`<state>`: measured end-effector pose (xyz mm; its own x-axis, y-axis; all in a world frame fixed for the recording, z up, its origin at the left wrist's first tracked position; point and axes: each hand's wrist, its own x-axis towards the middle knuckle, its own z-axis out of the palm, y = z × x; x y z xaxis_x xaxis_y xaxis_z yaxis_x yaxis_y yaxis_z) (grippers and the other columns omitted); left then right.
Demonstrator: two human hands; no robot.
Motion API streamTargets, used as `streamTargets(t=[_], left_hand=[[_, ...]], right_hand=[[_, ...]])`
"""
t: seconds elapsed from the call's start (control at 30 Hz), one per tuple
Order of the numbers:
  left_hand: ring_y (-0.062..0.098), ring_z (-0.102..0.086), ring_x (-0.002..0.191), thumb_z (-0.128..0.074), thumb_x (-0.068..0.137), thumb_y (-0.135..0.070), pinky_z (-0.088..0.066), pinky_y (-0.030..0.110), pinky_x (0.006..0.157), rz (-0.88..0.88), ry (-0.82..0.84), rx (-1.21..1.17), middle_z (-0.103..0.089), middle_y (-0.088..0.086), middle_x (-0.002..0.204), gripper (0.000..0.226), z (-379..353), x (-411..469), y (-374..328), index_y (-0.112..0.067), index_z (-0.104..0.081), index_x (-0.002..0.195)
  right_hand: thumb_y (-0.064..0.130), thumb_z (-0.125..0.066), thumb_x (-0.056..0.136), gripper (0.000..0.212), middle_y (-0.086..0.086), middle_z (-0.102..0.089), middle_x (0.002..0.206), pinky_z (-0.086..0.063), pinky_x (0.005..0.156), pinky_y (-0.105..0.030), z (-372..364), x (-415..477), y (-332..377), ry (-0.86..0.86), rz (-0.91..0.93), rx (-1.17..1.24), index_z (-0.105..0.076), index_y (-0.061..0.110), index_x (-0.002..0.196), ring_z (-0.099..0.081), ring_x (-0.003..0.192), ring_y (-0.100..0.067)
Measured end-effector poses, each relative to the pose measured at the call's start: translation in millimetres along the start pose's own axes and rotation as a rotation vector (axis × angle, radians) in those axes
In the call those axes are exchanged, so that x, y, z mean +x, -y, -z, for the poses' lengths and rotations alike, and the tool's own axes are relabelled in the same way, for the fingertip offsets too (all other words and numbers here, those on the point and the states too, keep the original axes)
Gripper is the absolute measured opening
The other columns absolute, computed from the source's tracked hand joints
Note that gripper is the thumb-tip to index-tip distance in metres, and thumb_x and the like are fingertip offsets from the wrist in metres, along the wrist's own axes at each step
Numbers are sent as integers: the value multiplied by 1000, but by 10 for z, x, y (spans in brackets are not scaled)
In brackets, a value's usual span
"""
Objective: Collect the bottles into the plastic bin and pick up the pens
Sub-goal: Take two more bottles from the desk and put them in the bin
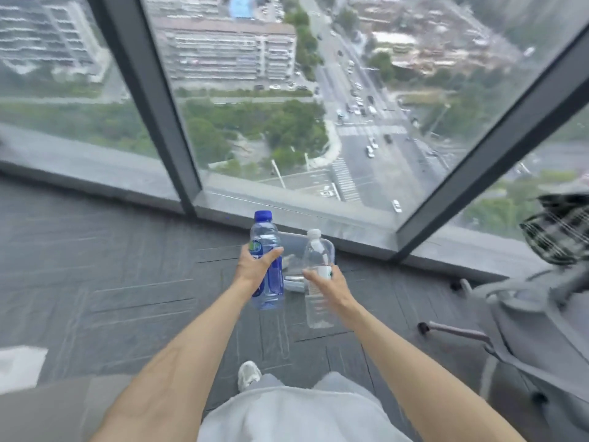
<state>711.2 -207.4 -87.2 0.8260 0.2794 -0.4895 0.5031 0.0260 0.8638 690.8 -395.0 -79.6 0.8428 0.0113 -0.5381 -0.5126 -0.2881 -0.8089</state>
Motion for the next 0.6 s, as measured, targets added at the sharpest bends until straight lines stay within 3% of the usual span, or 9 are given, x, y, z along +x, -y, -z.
streamTargets(t=[0.13, 0.33, 0.4, 0.53, 0.6], left_hand=[[22, -62, 94, -78, 73, -41, -49, 32, 75, 6, 92, 127, -63, 2, 104, 60, -323, 352, -172, -18, -48, 119], [22, -63, 97, -81, 69, -43, -52, 32, 74, 84, 97, 170, -63, 5, 110, 68, -653, 875, -330, -17, -46, 122], [22, -63, 96, -81, 70, -42, -52, 34, 79, 118, 54, 215, -63, 4, 107, 61, -761, 1044, -358, -18, -48, 116], [22, -63, 96, -81, 68, -46, -53, 38, 87, 202, -1, 245, -64, 2, 104, 58, -985, 1425, -231, -22, -50, 111], [22, -64, 97, -81, 64, -49, -52, 43, 92, 234, -21, 259, -64, 1, 105, 62, -1054, 1645, -103, -23, -50, 110]], right_hand=[[38, -75, 82, 56, 5, -60, 101, -46, 72, -27, 271, 344, 12, -101, -117, 107, -50, 13, 125, -58, 88, -7], [37, -74, 84, 50, 1, -60, 97, -46, 65, -25, 618, 1034, -32, -117, -227, 159, -54, 11, 122, -58, 80, -9], [44, -74, 81, 58, -1, -64, 104, -48, 71, -28, 682, 1297, -53, -107, -267, 163, -54, 13, 125, -62, 88, -13], [61, -75, 69, 91, -6, -59, 130, -49, 97, -45, 787, 1915, -184, -105, -351, 139, -41, 17, 141, -60, 113, -26], [58, -74, 73, 84, -7, -59, 127, -49, 98, -47, 790, 2183, -224, -103, -405, 136, -43, 16, 138, -60, 112, -27]])
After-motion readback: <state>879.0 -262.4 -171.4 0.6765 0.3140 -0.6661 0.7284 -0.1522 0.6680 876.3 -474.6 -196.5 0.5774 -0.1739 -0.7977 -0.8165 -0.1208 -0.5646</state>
